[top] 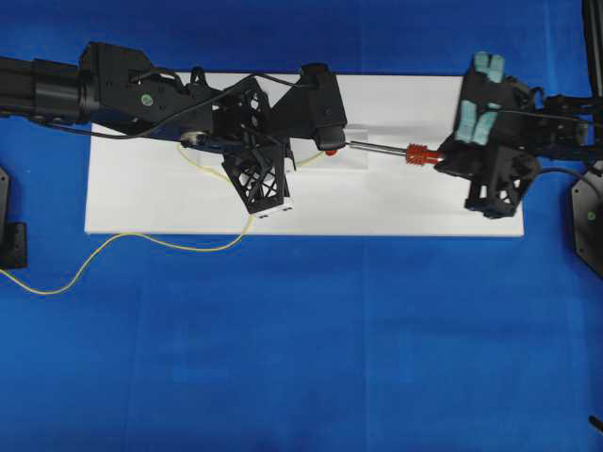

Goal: Touch the tip of the soldering iron to the tip of the solder at the mark.

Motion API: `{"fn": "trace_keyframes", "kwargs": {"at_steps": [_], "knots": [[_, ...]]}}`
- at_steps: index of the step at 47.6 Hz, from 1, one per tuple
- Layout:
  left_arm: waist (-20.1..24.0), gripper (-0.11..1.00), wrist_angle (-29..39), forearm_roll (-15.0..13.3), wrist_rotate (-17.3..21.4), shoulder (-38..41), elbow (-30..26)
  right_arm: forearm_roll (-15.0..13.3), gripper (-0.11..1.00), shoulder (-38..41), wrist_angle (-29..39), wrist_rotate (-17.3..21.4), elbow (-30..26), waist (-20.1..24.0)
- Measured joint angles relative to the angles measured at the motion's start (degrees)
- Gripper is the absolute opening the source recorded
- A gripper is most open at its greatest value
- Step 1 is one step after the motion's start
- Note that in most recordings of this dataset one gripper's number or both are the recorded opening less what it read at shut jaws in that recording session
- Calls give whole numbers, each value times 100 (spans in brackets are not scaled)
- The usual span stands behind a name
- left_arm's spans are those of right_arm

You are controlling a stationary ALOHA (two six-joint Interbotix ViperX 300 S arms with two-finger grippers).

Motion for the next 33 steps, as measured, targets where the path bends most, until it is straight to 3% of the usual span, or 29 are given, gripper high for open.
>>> {"fn": "trace_keyframes", "kwargs": {"at_steps": [14, 33], "knots": [[0, 3, 44, 0, 9, 0, 0, -9, 6, 624, 141, 0, -334, 0], [0, 3, 114, 0, 53, 0, -53, -9, 6, 677, 264, 9, -387, 0]]}}
